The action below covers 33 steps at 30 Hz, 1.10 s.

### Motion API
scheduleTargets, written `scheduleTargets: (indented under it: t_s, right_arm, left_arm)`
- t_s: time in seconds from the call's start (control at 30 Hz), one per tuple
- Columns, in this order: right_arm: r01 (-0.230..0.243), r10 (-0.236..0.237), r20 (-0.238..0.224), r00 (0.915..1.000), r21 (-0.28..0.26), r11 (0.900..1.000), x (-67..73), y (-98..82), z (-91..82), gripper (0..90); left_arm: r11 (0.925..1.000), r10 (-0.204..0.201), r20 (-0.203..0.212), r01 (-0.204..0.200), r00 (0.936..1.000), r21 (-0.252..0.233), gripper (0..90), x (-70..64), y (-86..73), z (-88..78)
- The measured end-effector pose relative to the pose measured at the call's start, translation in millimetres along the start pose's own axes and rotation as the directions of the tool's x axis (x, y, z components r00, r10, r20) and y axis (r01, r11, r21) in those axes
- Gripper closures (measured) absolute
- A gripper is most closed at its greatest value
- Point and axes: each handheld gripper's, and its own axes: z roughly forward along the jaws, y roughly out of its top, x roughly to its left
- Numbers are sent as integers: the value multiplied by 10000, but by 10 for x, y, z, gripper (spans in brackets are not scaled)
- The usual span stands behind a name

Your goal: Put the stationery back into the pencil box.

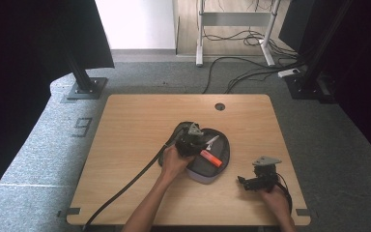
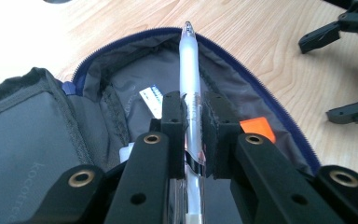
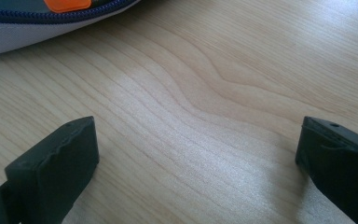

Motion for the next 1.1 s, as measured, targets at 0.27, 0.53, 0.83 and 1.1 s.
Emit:
scheduleTargets:
  t_s: [0.27,0.53,0.83,1.1]
  right_arm:
    - [3,-3,2,10000,-4,10000,0,0,0,0]
    - [1,-1,1,10000,-1,10000,0,0,0,0]
    - [1,-1,0,10000,-2,10000,0,0,0,0]
    - [2,-2,1,10000,-2,10000,0,0,0,0]
  left_arm:
    - [9997,-71,-67,73,10000,238,795,4,-51,159]
    - [9990,-81,-115,86,9999,428,793,11,-96,259]
    - [9978,1,-203,12,9998,666,787,21,-121,305]
    - [9979,0,-256,16,9997,655,731,29,-126,308]
